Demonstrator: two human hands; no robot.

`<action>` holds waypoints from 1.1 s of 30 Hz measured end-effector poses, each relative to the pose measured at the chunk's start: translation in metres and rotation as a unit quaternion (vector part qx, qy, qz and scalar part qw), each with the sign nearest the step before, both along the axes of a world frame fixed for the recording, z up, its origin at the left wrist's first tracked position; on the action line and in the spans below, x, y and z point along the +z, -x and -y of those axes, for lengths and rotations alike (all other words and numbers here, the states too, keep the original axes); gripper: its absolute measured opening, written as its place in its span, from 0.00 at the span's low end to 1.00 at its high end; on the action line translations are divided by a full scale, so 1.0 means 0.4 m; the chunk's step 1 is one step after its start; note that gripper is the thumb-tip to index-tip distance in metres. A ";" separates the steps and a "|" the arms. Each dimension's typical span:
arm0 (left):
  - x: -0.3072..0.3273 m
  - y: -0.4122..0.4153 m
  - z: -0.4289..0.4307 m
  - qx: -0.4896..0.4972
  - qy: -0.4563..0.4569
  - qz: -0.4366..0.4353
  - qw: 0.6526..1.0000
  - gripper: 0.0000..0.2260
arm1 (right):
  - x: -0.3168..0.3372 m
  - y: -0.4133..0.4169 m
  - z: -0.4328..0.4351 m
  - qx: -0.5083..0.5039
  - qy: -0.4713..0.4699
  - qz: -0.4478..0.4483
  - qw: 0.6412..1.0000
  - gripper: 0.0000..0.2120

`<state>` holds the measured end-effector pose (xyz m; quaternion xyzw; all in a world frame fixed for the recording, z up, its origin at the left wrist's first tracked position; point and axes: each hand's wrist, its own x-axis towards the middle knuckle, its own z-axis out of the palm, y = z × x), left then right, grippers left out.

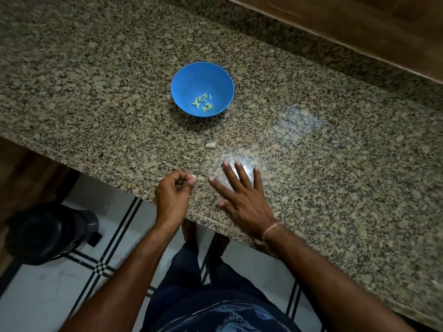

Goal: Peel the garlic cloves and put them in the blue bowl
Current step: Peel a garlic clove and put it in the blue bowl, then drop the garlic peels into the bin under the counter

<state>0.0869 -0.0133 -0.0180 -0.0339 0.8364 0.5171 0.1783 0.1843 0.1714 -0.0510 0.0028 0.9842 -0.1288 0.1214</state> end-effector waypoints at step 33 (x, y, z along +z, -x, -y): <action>-0.012 -0.035 -0.015 0.011 -0.036 0.014 0.999 0.05 | 0.001 0.100 0.030 -0.120 0.084 -0.179 0.973 0.03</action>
